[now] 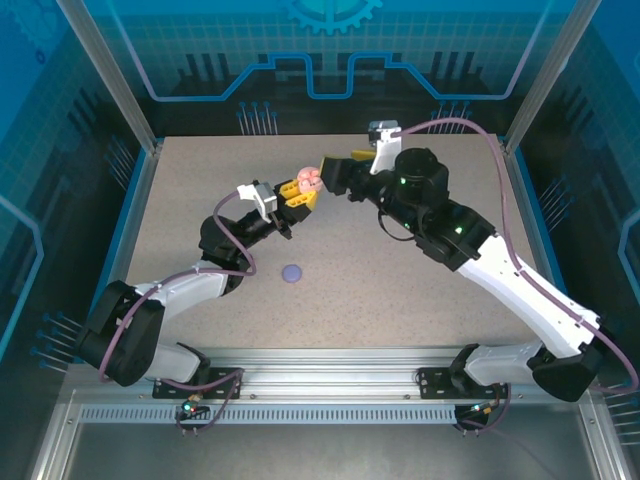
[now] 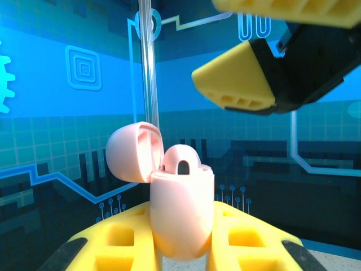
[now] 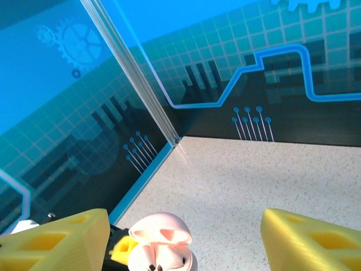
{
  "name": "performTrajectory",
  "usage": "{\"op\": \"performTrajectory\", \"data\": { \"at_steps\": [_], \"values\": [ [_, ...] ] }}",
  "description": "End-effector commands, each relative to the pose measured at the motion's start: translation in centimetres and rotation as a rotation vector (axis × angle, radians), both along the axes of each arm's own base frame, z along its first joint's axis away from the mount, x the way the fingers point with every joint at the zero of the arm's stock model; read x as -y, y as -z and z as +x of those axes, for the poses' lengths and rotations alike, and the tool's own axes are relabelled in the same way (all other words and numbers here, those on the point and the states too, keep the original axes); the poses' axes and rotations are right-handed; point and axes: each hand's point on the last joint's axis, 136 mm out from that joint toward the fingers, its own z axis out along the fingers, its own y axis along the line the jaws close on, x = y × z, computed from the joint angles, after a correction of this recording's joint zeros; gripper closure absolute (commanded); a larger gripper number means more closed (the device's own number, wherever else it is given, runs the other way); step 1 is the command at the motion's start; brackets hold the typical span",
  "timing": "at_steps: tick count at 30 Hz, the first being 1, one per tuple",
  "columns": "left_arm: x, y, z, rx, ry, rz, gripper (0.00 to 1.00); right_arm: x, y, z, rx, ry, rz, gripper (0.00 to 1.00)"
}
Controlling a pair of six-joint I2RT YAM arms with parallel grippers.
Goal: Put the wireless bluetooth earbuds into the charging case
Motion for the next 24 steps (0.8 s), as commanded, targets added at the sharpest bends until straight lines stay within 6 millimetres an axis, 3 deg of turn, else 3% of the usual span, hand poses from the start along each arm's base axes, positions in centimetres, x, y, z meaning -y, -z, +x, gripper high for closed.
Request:
{"op": "performTrajectory", "data": {
  "at_steps": [1, 7, 13, 18, 24],
  "values": [
    [0.2, -2.0, -0.7, 0.062, 0.024, -0.026, 1.00, 0.9, -0.3, 0.2, -0.032, 0.006, -0.009, 0.27],
    [0.4, -1.2, -0.8, 0.035, 0.035, -0.011, 1.00, 1.5, 1.6, 2.4, -0.142, 0.010, -0.065, 0.26],
    [0.7, 0.7, -0.7, -0.004, 0.048, 0.011, 1.00, 1.3, 5.1, 4.9, -0.279, -0.013, -0.118, 0.25],
    [1.5, 2.4, -0.8, -0.044, 0.077, 0.033, 1.00, 1.4, 7.8, 6.6, -0.373, -0.018, -0.152, 0.25],
    [3.1, 4.3, -1.0, -0.081, 0.119, 0.062, 1.00, 0.9, 9.6, 8.0, -0.468, -0.048, -0.193, 0.28]
  ]
}}
